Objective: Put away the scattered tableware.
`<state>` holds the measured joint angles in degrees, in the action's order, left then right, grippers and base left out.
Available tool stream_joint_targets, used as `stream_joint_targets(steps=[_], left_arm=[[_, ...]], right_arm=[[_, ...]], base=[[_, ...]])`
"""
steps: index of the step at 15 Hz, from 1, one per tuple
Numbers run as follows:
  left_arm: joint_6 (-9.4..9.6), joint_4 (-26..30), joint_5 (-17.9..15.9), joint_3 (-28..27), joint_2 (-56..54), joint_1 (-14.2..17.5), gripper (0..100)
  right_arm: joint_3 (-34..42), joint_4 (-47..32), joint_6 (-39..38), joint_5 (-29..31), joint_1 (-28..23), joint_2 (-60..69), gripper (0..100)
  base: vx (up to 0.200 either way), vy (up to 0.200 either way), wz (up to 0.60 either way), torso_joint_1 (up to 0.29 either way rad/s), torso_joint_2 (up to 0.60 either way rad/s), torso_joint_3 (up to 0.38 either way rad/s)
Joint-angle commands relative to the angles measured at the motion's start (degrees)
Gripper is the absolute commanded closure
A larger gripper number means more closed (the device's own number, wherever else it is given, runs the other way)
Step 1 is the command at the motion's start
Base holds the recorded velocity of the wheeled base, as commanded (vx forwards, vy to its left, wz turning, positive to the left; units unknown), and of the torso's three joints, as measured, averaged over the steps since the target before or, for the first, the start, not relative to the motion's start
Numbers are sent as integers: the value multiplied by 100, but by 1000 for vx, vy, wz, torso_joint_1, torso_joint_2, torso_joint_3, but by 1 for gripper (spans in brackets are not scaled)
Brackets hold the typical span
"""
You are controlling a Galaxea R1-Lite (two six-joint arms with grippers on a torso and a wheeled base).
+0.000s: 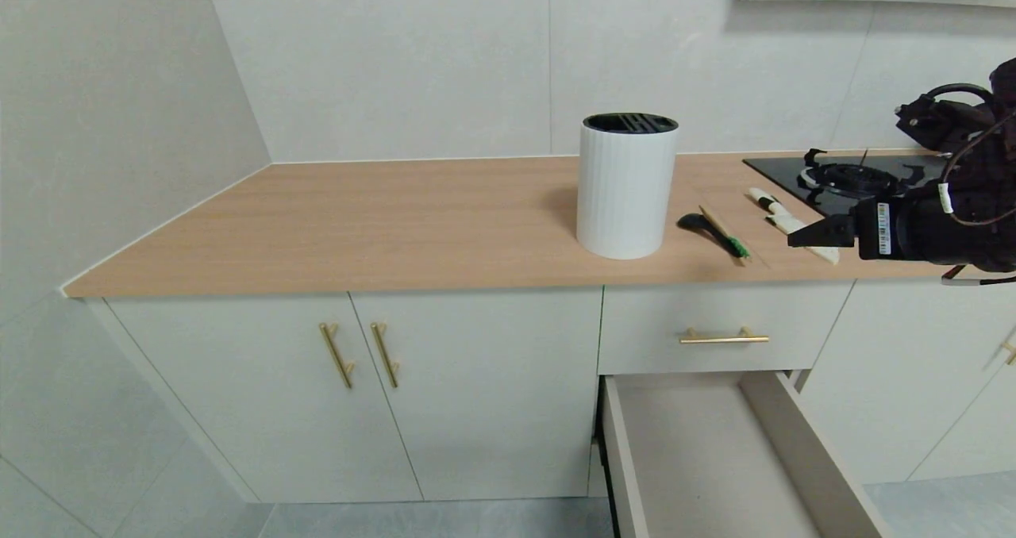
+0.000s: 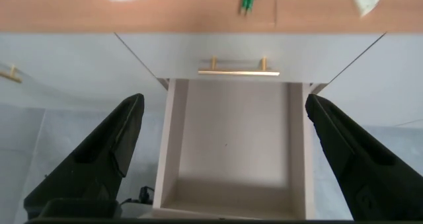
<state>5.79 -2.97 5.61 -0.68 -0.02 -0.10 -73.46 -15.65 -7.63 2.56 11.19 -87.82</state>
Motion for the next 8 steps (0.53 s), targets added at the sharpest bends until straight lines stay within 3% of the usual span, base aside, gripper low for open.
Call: stream_joint_targets(steps=[1, 5, 7, 8], left_arm=[[1, -1, 2, -2, 2, 1, 0], [1, -1, 2, -2, 2, 1, 0], [1, -1, 2, -2, 2, 1, 0], [1, -1, 2, -2, 2, 1, 0]], right_arm=[[-2, 1, -2, -1, -3, -51, 0], [7, 273, -2, -1, -91, -192, 0], [-142, 669, 25, -71, -223, -605, 0], [-573, 748, 42, -45, -302, -1079, 0]], base=[[0, 0, 0, 203, -491, -310], [0, 0, 0, 201, -507, -301], [0, 0, 0, 90, -222, -127], [0, 0, 0, 46, -95, -56]])
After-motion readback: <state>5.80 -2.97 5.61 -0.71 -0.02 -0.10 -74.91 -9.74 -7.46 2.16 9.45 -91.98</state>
